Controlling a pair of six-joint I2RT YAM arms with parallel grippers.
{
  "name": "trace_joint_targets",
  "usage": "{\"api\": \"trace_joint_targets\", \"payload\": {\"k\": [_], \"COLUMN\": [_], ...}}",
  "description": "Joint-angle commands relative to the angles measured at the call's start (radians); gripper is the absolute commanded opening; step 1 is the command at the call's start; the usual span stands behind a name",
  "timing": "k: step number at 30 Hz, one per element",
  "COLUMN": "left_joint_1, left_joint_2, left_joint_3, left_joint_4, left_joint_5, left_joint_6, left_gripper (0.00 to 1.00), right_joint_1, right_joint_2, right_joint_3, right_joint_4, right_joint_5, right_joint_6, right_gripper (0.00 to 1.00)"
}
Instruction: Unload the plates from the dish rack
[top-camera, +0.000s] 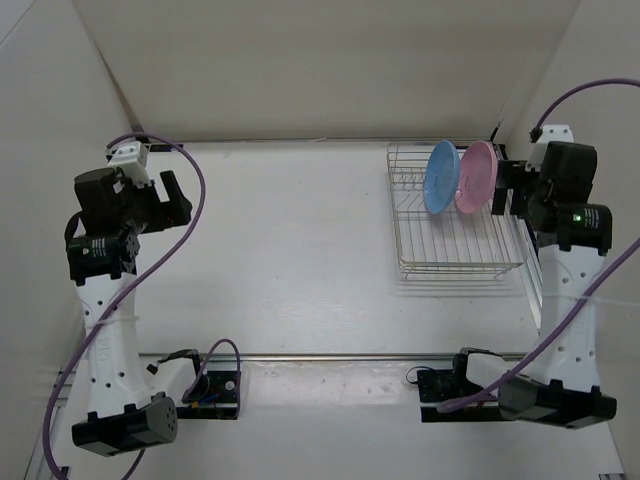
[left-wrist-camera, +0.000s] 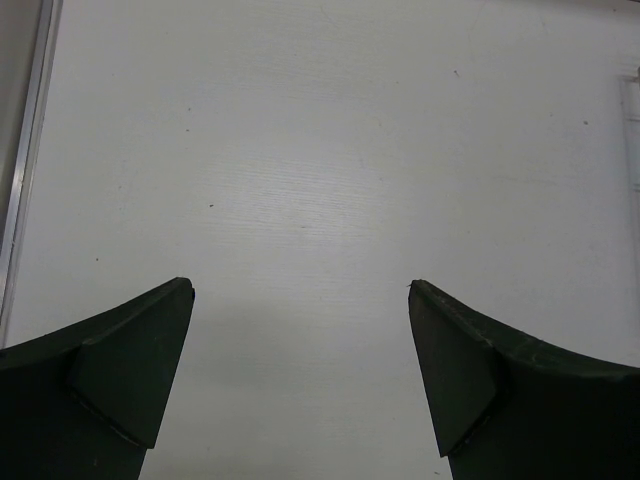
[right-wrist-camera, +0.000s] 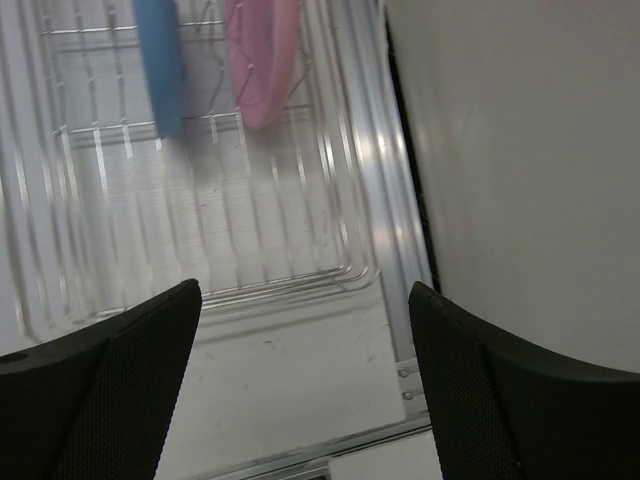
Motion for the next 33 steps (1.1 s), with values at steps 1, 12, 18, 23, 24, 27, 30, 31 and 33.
{"api": "trace_joint_targets", "payload": {"k": [1, 12, 18, 23, 24, 27, 30, 31, 33], "left_joint_1": [0.004, 0.004, 0.004, 0.004, 0.004, 0.004, 0.004, 0.004, 0.004], "left_joint_2": [-0.027, -0.05, -0.041, -0.012, -0.003, 0.037, 0.063, 0.077, 0.09], "left_joint_3": [-0.032, -0.141, -0.17, -0.19, -0.203, -0.212, -0.212, -0.212, -0.2], "left_joint_4": [-0.004, 0.028, 0.039, 0.071, 0.071, 0.071, 0.071, 0.071, 0.071], "left_joint_5": [0.016, -0.111, -0.131, -0.131, -0.12, -0.055, -0.031, -0.031, -0.031], "left_joint_6": [0.026, 0.105, 0.114, 0.123, 0.132, 0.151, 0.161, 0.161, 0.161], "left_gripper": [1.0, 1.0, 1.0, 1.0, 1.0, 1.0, 1.0, 1.0, 1.0], "right_joint_1": [0.005, 0.034, 0.064, 0.101, 0.101, 0.112, 0.124, 0.124, 0.124], "right_joint_2": [0.088, 0.432, 0.576, 0.653, 0.677, 0.731, 0.779, 0.788, 0.809], "right_joint_3": [0.098, 0.28, 0.354, 0.377, 0.386, 0.408, 0.437, 0.449, 0.449], "right_joint_4": [0.092, 0.204, 0.241, 0.282, 0.291, 0.302, 0.311, 0.321, 0.336], "right_joint_5": [0.199, 0.232, 0.232, 0.269, 0.269, 0.289, 0.311, 0.321, 0.341], "right_joint_6": [-0.097, -0.191, -0.22, -0.254, -0.254, -0.265, -0.277, -0.277, -0.277], "right_gripper": [0.87, 0.83, 0.84, 0.84, 0.83, 0.82, 0.79, 0.78, 0.75]}}
